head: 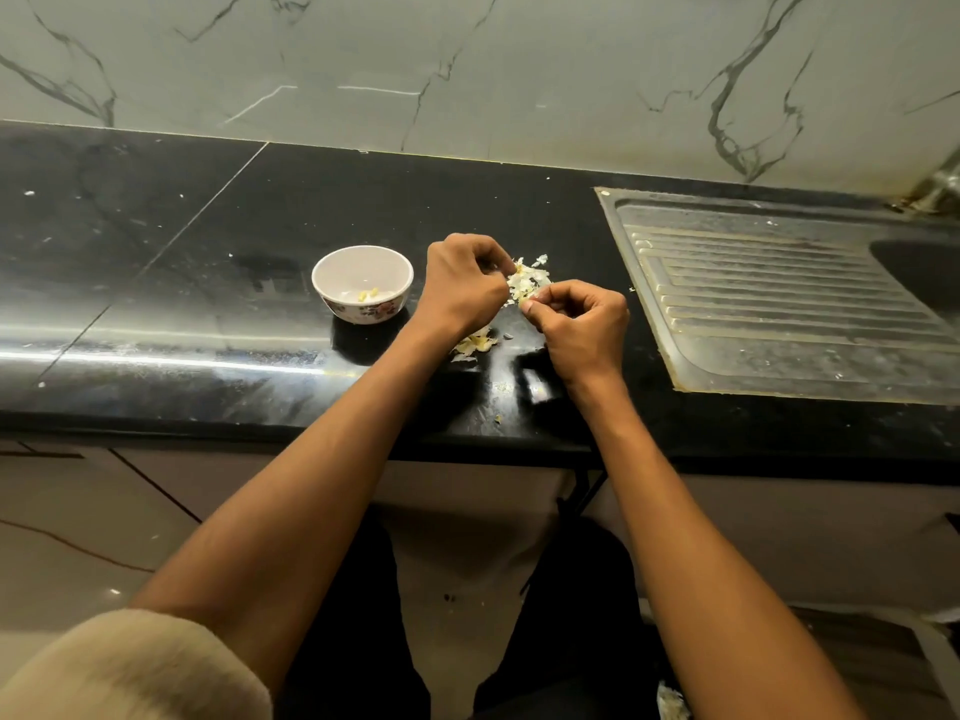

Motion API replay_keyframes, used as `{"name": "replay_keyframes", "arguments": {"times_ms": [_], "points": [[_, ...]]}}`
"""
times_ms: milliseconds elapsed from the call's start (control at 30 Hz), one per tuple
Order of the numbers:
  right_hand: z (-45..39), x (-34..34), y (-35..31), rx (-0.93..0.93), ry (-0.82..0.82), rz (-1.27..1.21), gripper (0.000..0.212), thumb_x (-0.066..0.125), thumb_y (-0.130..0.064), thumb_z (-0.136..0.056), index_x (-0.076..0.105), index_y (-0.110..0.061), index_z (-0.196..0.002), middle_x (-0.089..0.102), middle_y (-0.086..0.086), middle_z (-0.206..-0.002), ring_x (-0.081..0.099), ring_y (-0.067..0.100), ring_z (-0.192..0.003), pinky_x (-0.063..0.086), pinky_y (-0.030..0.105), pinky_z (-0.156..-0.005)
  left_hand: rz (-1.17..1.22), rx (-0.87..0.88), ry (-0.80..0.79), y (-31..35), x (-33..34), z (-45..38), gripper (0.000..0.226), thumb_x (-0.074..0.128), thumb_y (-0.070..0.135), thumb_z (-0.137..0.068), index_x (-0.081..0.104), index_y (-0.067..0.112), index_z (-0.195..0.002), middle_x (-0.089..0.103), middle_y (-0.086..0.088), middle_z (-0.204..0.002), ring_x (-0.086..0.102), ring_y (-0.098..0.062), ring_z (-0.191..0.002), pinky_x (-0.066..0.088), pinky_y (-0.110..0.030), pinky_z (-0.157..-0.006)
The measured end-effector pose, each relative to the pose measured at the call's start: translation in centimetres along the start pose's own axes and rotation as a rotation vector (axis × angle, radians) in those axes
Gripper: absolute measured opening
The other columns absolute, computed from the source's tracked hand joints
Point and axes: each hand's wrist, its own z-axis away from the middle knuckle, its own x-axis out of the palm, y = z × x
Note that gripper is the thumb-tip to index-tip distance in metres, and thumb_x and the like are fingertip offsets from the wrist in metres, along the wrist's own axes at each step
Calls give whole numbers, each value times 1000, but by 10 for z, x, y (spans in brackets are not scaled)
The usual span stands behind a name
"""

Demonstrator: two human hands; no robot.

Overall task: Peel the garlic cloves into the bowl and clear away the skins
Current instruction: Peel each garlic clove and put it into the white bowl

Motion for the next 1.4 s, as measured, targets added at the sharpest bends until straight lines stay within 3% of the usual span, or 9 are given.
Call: {"name": "replay_keyframes", "arguments": {"times_ms": [100, 233, 367, 500, 667, 900, 1133, 1267, 1400], "points": [[0, 0, 0, 7, 2, 2, 11, 86, -3, -75, 76, -7, -73, 72, 1, -67, 61, 6, -58, 54, 21, -58, -7, -9, -10, -3, 1, -6, 11, 78, 3, -77, 81, 11, -83, 71, 1, -72, 62, -5, -64, 51, -16, -62], [0, 0, 0, 15, 3, 7, 11, 86, -4, -75, 76, -8, -73, 72, 2, -67, 62, 7, -58, 56, 23, -59, -33, 28, -1, -8, 1, -10, 16, 88, 9, -71, 81, 11, -86, 74, -2, -82, 65, -9, -75, 50, -13, -65], [0, 0, 0, 20, 6, 2, 10, 86, -3, -75, 77, -7, -74, 72, 2, -68, 63, 7, -59, 57, 24, -60, 10, 88, -38, -9, 0, -9, 22, 84, 0, -71, 81, 12, -89, 76, -1, -100, 71, -10, -90, 50, -7, -73], [0, 0, 0, 15, 4, 1, 10, 86, -3, -76, 77, -7, -74, 72, 2, -68, 63, 7, -59, 56, 22, -59, 62, 78, -74, -9, -4, -4, 27, 74, -8, -74, 81, 14, -88, 76, -1, -108, 70, -7, -102, 57, -22, -86], [0, 1, 1, -22, -12, 50, 12, 86, -4, -76, 76, -10, -74, 73, 1, -69, 63, 6, -59, 55, 21, -59, 141, 44, 7, -18, -8, 6, 25, 74, -6, -80, 81, 13, -95, 76, 3, -112, 68, -2, -102, 44, -1, -80], [1, 1, 0, -57, -39, 102, 16, 87, -5, -75, 76, -17, -73, 73, -5, -70, 65, 3, -60, 55, 19, -61, 271, 96, -69, -31, -9, 21, 37, 67, -12, -81, 79, 13, -107, 77, 4, -111, 69, -5, -112, 51, -22, -101], [0, 4, 1, -89, -42, 139, 12, 88, -9, -76, 78, -15, -76, 73, -7, -71, 65, 3, -61, 55, 19, -62, 266, 100, -21, -32, -10, 25, 35, 68, -9, -83, 78, 14, -107, 77, 5, -105, 71, -5, -103, 56, -24, -88], [-4, 11, -1, -110, -21, 167, 10, 86, -10, -79, 77, -14, -78, 72, -7, -72, 67, 7, -65, 57, 24, -65, 198, 113, 21, -31, -7, 27, 24, 72, -2, -85, 79, 12, -103, 77, 5, -95, 72, -3, -90, 56, -18, -79], [-17, 24, -4, -124, -51, 239, 15, 81, -11, -83, 71, -20, -76, 68, -8, -72, 64, 9, -67, 57, 31, -71, 139, 38, 86, -33, -7, 25, 34, 60, -8, -86, 75, 9, -112, 76, 2, -103, 71, -8, -98, 55, -19, -89]]}}
